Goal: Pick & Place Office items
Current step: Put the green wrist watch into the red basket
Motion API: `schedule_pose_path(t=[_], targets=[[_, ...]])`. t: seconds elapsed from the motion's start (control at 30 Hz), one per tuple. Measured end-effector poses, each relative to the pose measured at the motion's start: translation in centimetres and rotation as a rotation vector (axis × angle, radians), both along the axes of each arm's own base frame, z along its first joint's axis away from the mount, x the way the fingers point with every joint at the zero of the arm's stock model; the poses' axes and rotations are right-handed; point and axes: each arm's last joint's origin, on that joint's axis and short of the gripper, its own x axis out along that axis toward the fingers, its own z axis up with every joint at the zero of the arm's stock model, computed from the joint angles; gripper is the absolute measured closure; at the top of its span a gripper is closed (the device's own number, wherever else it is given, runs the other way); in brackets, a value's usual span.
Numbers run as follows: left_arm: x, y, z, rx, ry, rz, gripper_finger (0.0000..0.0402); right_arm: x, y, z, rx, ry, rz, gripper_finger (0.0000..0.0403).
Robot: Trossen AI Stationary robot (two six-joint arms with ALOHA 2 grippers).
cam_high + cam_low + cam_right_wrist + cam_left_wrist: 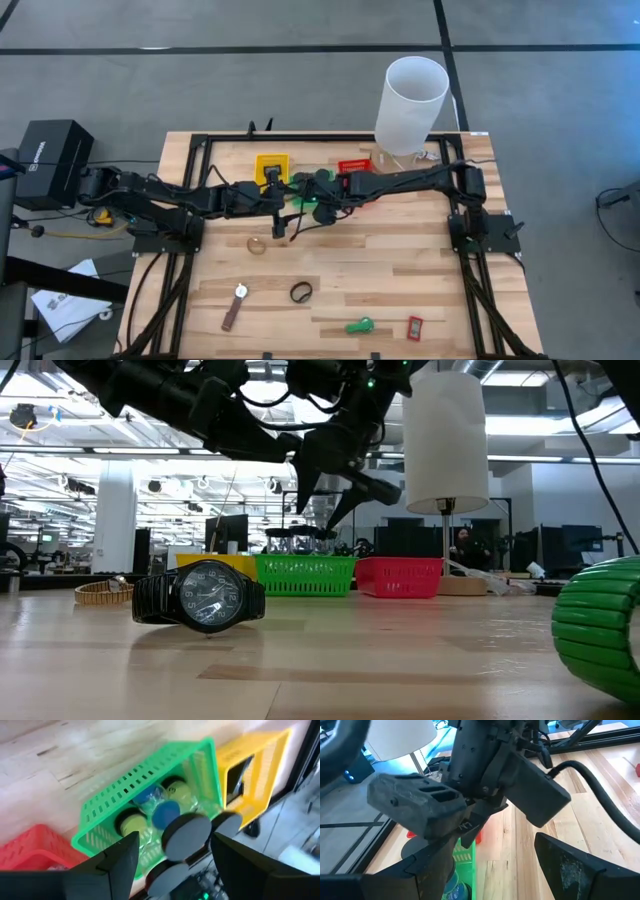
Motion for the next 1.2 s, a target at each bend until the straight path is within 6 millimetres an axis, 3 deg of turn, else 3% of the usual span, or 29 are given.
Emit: schedule_pose_path(t=[0.47, 0.83, 1.0, 1.2], targets=[[0.0, 0.0, 0.0, 0.0, 0.003, 0.0, 0.0128, -1.9, 1.3, -0.6, 0.012, 0.019, -0.363, 0.0249], [0.0, 0.0, 0.0, 0.0, 0.003, 0.0, 0.0128, -5.0, 2.7, -0.8, -0.002, 0.064, -0.756, 0.0264], [0.0, 0.0, 0.0, -0.009, 0.0, 0.003, 0.0128, -6.9, 2.8, 0.4, 0.021, 0.065, -0.959, 0.026], [0.0, 0.0, 0.0, -0.012, -0.002, 0.005, 0.0128, -9.3, 3.3, 4.1, 0.141, -0.064, -1.073, 0.0255]])
